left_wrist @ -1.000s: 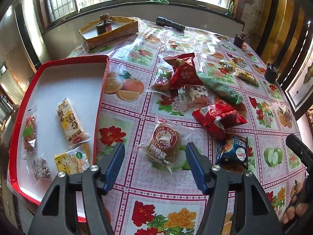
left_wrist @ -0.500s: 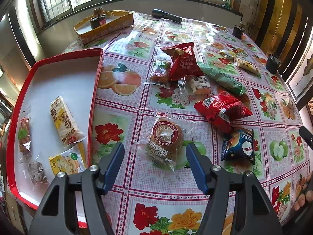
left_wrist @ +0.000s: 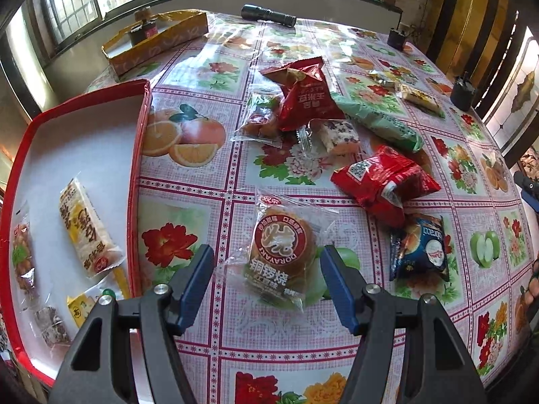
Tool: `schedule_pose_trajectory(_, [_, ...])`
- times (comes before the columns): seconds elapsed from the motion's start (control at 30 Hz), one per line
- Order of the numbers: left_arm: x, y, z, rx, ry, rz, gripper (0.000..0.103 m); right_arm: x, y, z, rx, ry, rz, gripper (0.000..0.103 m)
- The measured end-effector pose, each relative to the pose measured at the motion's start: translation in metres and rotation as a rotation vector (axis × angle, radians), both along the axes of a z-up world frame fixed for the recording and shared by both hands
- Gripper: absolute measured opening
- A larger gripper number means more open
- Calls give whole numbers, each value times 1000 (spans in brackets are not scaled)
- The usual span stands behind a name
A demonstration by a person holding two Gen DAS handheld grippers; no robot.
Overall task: Organize snacks
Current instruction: 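Move both tools back toward the remaining snacks on the table, then grasp the dorayaki cake bag with the left tool while the right tool grasps the purple-flower nougat bag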
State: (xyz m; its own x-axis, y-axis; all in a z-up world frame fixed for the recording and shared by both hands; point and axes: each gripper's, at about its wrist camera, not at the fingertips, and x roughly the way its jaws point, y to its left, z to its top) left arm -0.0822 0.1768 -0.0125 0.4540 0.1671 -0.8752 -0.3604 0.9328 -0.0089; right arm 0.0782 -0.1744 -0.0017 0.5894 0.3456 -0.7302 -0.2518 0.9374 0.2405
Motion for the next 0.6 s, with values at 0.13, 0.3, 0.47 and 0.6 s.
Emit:
schedule_pose_trajectory(0.13, [10,-2,-6,-12,22,-32,65,17,-1,0,-26,-3,-20,91])
schedule_pose_trajectory(0.3, [25,-8,-18,32,69,-51,65,36,1,-6,-64,-6,-39,91])
schedule_pose_trajectory(0.47, [30,-5,-21,15,54,-53,53,50,5,-12,-112,-8,-50,86])
schedule_pose_trajectory(0.6, [32,-2,-20,7,52,-55,51,60,9,-20,-163,14,-51,78])
